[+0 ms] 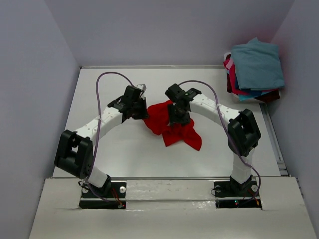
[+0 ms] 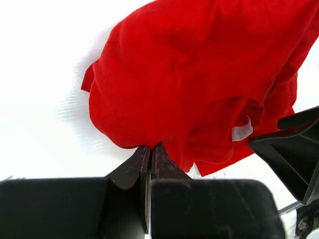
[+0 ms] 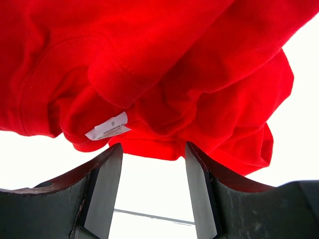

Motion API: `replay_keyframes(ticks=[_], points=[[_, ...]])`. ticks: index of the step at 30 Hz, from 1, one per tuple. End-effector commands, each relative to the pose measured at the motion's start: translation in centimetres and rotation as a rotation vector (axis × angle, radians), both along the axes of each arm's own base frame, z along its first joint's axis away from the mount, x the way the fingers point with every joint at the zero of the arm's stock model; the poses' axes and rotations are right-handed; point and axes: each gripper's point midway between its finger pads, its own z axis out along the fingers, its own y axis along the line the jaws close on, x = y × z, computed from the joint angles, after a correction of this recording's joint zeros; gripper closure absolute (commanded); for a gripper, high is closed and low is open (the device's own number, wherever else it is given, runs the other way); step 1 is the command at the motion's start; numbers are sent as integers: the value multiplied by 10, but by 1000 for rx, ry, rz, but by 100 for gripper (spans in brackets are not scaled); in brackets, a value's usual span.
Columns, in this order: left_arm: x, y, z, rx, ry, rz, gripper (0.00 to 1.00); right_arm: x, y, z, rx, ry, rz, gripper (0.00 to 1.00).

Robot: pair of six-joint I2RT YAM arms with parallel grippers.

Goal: Fold and stack the t-shirts
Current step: Flatten the tshirt out

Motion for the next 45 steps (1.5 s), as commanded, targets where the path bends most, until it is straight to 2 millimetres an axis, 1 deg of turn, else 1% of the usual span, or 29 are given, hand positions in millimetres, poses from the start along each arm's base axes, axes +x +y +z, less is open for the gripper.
replay_keyframes(ticks=[1, 2, 5, 9, 12, 15, 17, 18, 19, 21, 22, 23, 24, 25, 28, 30, 31, 32, 33, 35, 37, 38, 40, 41, 42, 43, 44, 45], points=[[11, -5, 24, -5, -63, -15, 94, -1, 9, 2, 35, -15, 16, 41], [13, -5, 26, -4, -68, -16, 94, -5, 7, -6, 29, 2, 17, 41], [14, -5, 29, -2, -72, -19, 94, -6, 8, -15, 32, 10, 18, 41], [13, -6, 30, -4, -73, -23, 94, -7, 8, -37, 25, 22, 22, 43], [12, -5, 30, -3, -71, -23, 94, -4, 9, -43, 23, 13, 24, 44], [12, -4, 28, 2, -68, -26, 94, 4, 6, -42, -3, -19, 20, 49], [11, -5, 28, 1, -65, -28, 94, 10, 4, -43, -21, -38, 18, 57], [11, -5, 28, 0, -67, -28, 94, 12, 5, -44, -30, -38, 22, 66], [11, -5, 28, 0, -67, -28, 94, 11, 3, -44, -35, -35, 22, 70], [11, -5, 29, 0, -67, -28, 94, 12, 5, -41, -29, -37, 23, 77], [11, -5, 29, 0, -67, -28, 94, 14, 7, -35, -17, -48, 20, 79], [12, -5, 29, 1, -69, -28, 94, 13, 6, -35, -19, -45, 20, 81], [12, -5, 29, 3, -68, -29, 94, 13, 7, -29, -12, -52, 19, 83], [12, -5, 30, 1, -72, -29, 94, 11, 5, -28, -17, -47, 19, 84], [12, -5, 33, 0, -79, -31, 94, 14, 6, -9, -10, -66, 16, 87], [16, -3, 42, 9, -103, -26, 94, 13, 4, 4, -10, -73, 14, 88], [16, -1, 45, 19, -107, -24, 94, 17, 6, 21, 14, -106, 12, 89], [19, 0, 54, 20, -128, -22, 94, 18, 6, 30, 20, -121, 12, 89], [18, 3, 59, 37, -137, -21, 94, 20, 6, 49, 34, -150, 9, 90], [22, 5, 78, 43, -181, -22, 94, 24, 3, 67, 33, -186, 7, 91], [22, 8, 90, 54, -198, -19, 94, 23, -1, 85, 27, -207, 2, 93], [24, 8, 107, 44, -235, -18, 94, 28, 0, 106, 50, -250, -5, 93], [24, 13, 123, 57, -270, -16, 94, 30, -6, 126, 46, -294, -15, 93], [25, 15, 142, 49, -315, -9, 94, 32, -9, 146, 63, -344, -27, 93], [24, 17, 150, 47, -336, -6, 94, 32, -11, 156, 71, -366, -30, 93], [24, 19, 164, 47, -365, -4, 94, 32, -12, 165, 85, -390, -33, 93], [21, 21, 175, 42, -391, -1, 94, 30, -15, 183, 112, -432, -40, 93], [20, 23, 183, 41, -408, 4, 94, 30, -18, 191, 119, -455, -43, 93]])
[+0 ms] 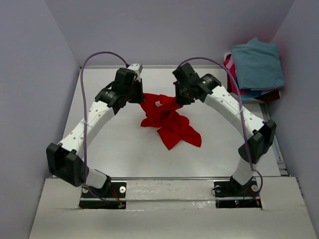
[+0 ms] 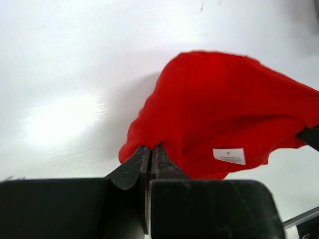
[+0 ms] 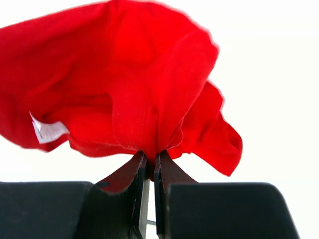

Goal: Fold and stack the t-shirts
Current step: Flatten the tshirt out

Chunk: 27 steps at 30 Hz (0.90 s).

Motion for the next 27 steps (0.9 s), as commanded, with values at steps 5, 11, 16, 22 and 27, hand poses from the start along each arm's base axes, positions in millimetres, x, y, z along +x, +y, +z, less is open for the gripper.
replay_keyframes(ticks=[5, 11, 16, 22, 27], points=[[-24, 21, 124, -70, -297, 4, 94, -14, -27, 107, 100, -264, -7, 93], [-50, 45, 181, -116, -466, 47, 94, -33, -38, 166, 189, -417, 52, 93], [-72, 63, 210, -141, -566, 82, 94, -47, -54, 204, 209, -517, 73, 93], [-96, 78, 248, -168, -676, 87, 94, -58, -66, 240, 230, -617, 101, 93], [-107, 77, 277, -215, -756, 54, 94, -67, -67, 273, 275, -695, 134, 93]])
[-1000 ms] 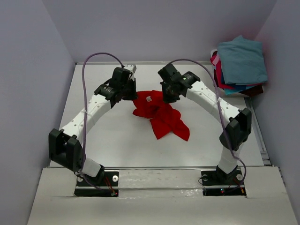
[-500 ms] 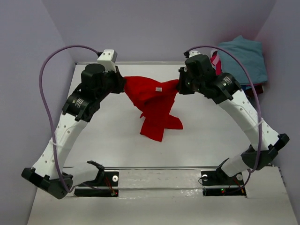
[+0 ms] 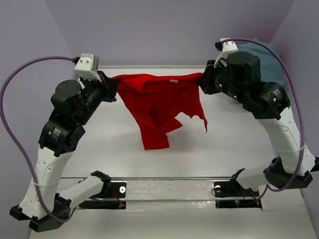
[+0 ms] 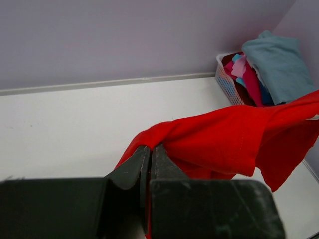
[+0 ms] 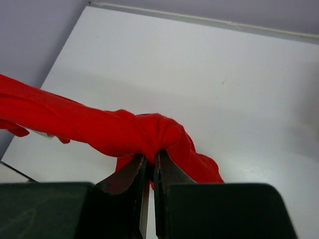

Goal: Fold and stack the t-shirts
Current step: Flatten the tshirt out

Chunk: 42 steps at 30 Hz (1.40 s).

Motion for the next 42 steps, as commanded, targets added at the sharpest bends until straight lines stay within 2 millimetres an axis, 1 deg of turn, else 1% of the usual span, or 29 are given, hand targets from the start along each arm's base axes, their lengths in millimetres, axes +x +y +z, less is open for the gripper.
replay_keyframes(ticks=[1, 2, 4, 5, 7, 10, 11, 14, 15, 18, 19, 23, 25, 27, 29, 32, 33, 38, 40, 42], points=[[-15, 6, 61, -52, -185, -13, 94, -11, -6, 62, 71, -174, 36, 93], [-18, 5, 70, -60, -206, -26, 94, -12, -6, 66, 75, -184, 42, 93], [-23, 4, 80, -66, -235, -44, 94, -14, -6, 76, 77, -211, 54, 93], [-29, -2, 86, -68, -254, -90, 94, -16, -6, 79, 78, -220, 63, 93], [-34, -3, 92, -71, -276, -109, 94, -19, -5, 87, 80, -249, 95, 93], [-42, -4, 99, -83, -302, -132, 94, -26, -8, 100, 100, -290, 109, 93], [-47, -1, 103, -93, -316, -132, 94, -30, -11, 106, 107, -305, 113, 93], [-57, 4, 115, -113, -347, -129, 94, -37, -13, 114, 116, -328, 131, 93], [-59, 5, 117, -115, -353, -128, 94, -42, -17, 120, 125, -342, 131, 93], [-69, 9, 124, -130, -373, -130, 94, -51, -20, 127, 140, -370, 155, 93], [-71, 10, 127, -136, -386, -131, 94, -58, -23, 133, 153, -389, 169, 93], [-89, 19, 134, -149, -447, -133, 94, -72, -35, 146, 184, -436, 168, 93], [-90, 23, 136, -146, -464, -115, 94, -75, -40, 150, 193, -457, 159, 93], [-90, 24, 136, -138, -469, -107, 94, -77, -44, 150, 200, -472, 152, 93], [-92, 25, 136, -140, -486, -108, 94, -81, -49, 159, 229, -523, 137, 93], [-100, 32, 147, -173, -537, -90, 94, -85, -55, 165, 239, -545, 128, 93], [-103, 35, 151, -177, -548, -85, 94, -87, -57, 169, 244, -556, 125, 93], [-106, 42, 157, -186, -558, -56, 94, -87, -53, 167, 233, -546, 145, 93], [-101, 46, 153, -187, -544, -25, 94, -78, -52, 158, 215, -524, 117, 93], [-90, 47, 145, -181, -517, 9, 94, -69, -52, 149, 192, -503, 85, 93]])
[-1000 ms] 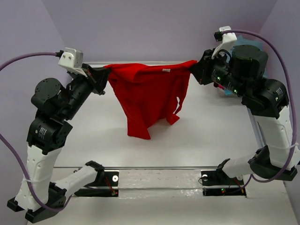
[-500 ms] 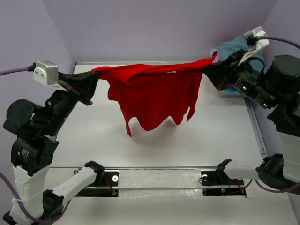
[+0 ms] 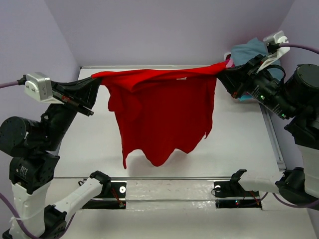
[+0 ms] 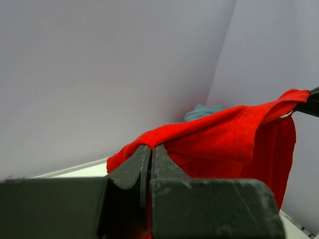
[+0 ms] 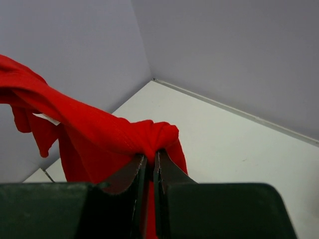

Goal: Fold and stack the t-shirts
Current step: Flatten the tshirt out

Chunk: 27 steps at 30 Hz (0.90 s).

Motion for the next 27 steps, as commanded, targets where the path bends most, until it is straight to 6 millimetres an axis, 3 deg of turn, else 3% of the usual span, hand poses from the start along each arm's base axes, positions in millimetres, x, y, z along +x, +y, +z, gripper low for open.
replay_keyframes(ticks=[1, 3, 6, 8, 9, 10, 12, 14, 16, 20, 21, 22, 27], points=[[8, 34, 22, -82, -67, 183, 94, 22, -24, 10, 22, -47, -175, 93], [27, 28, 7, -65, -17, 199, 94, 36, -19, -3, -2, -12, -212, 93], [46, 20, -10, -73, 42, 206, 94, 67, 0, -40, -79, 102, -251, 93], [65, 10, -31, -72, 103, 199, 94, 82, 12, -68, -121, 184, -266, 93], [74, 5, -42, -66, 134, 196, 94, 94, 23, -95, -166, 241, -274, 93], [85, -1, -62, -56, 177, 197, 94, 101, 26, -107, -170, 270, -292, 93], [104, -7, -98, -23, 260, 219, 94, 115, 40, -151, -227, 355, -299, 93], [120, -13, -137, 13, 339, 237, 94, 125, 43, -177, -250, 410, -306, 93], [130, -16, -157, 31, 380, 256, 94, 139, 43, -214, -280, 496, -325, 93], [153, -27, -209, 63, 481, 259, 94, 160, 47, -264, -323, 601, -331, 93], [162, -29, -228, 77, 524, 263, 94, 168, 48, -269, -319, 602, -336, 93], [169, -27, -235, 74, 533, 273, 94, 176, 49, -284, -341, 624, -339, 93], [215, -23, -298, 95, 693, 304, 94, 214, 64, -311, -406, 638, -354, 93]])
